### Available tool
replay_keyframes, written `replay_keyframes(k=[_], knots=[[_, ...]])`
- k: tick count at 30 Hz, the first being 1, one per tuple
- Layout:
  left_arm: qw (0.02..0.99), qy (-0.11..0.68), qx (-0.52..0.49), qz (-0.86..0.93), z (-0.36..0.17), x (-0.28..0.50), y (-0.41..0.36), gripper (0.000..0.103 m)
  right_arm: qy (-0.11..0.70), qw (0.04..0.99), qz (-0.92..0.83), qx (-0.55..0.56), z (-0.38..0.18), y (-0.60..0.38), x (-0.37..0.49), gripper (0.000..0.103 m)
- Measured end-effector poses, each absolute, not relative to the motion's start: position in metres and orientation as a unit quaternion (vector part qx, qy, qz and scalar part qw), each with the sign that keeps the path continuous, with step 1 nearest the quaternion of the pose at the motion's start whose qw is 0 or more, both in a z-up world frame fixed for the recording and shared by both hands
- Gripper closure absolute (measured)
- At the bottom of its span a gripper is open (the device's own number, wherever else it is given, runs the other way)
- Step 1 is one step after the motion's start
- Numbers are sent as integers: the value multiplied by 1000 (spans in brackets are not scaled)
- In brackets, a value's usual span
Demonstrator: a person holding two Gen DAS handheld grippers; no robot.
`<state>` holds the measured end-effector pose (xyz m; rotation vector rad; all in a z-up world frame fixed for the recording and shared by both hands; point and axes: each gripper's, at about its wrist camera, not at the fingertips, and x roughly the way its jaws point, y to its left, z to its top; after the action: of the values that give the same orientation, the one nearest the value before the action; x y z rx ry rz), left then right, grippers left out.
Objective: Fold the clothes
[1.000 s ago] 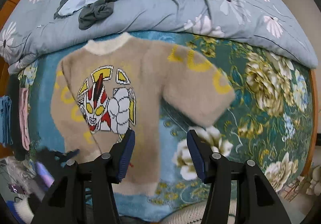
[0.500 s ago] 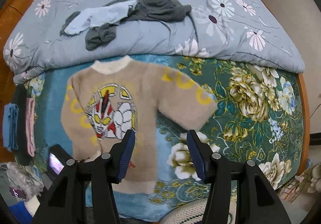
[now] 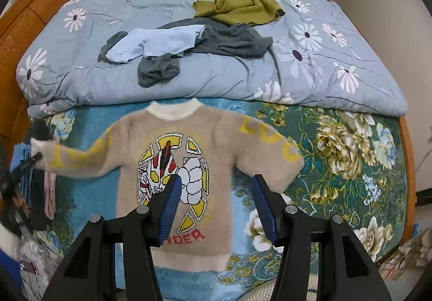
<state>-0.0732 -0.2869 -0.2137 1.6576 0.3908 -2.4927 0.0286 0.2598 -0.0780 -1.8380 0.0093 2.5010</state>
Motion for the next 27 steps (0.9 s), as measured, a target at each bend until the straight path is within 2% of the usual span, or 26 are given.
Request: replay_keyframes(k=[11,16,17,19,21,22,24,27], knots=[[126,125,634,-752,-296,-91,-325,94,-2,56,814,-578,-59,264,40,48],[108,173,632,-748,-302,-87,-323,89,-1,62,817,-573,-56,267,42,48],[104,168,629,-752,-297,-86,-319,86,1,63,817,-573,-57,268,41,48],[96,159,625,-759,-288,-84,-312,69,6,63,818,-572,-57,270,41,48],[88,155,612,-770,-274,-78,-305,61,15,62,820,-569,-57,272,41,48],[87,157,605,-775,-266,-72,-302,52,19,61,822,-565,-57,275,41,48],[84,172,593,-782,-250,-56,-295,46,34,60,826,-560,-58,285,43,48],[67,193,594,-778,-233,-32,-275,44,67,65,826,-556,-64,310,47,48]])
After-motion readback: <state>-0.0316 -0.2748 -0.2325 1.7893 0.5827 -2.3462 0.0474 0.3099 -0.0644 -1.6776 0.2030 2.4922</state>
